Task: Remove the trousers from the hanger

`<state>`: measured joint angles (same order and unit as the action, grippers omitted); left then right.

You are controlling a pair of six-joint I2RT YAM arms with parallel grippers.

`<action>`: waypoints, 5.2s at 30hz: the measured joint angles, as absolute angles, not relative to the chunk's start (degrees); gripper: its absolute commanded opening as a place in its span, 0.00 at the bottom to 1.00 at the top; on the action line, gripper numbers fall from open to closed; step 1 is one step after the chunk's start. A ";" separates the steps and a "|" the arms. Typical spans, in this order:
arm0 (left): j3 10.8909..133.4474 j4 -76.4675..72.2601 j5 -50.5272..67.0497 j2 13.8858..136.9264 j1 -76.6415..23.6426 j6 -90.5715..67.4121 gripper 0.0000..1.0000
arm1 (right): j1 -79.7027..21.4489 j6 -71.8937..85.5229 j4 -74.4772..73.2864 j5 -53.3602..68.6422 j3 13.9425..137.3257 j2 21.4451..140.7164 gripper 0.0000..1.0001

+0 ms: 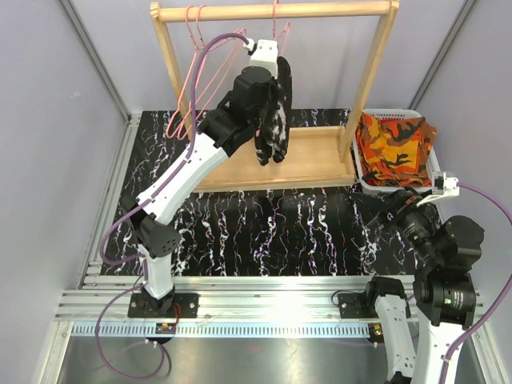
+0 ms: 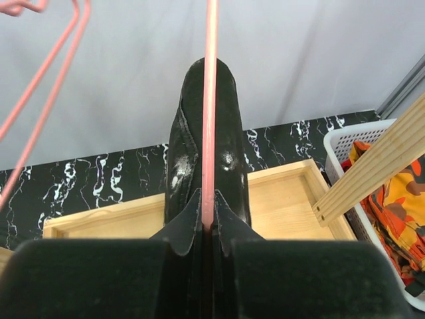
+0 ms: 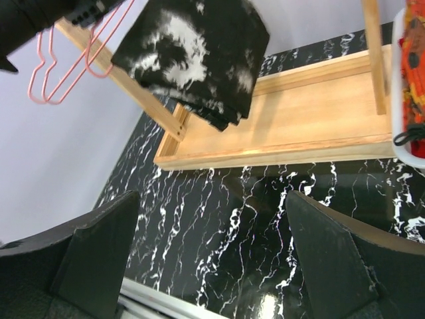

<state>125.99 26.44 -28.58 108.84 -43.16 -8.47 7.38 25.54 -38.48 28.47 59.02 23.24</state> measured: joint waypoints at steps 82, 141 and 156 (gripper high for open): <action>107.22 44.49 -20.69 72.49 -46.57 -36.47 0.00 | -75.20 -25.02 29.85 -41.78 55.29 76.44 0.85; 111.22 45.89 -17.06 72.05 -48.69 -36.23 0.00 | -68.25 -27.27 25.74 -26.00 51.83 65.21 0.67; 110.85 45.87 -19.05 71.81 -48.69 -36.32 0.00 | -68.31 -23.31 29.08 -24.12 55.51 72.64 0.90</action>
<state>110.85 45.87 -19.05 71.81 -48.69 -36.32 -68.31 -23.31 29.08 -24.12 55.51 72.64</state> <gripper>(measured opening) 0.032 0.892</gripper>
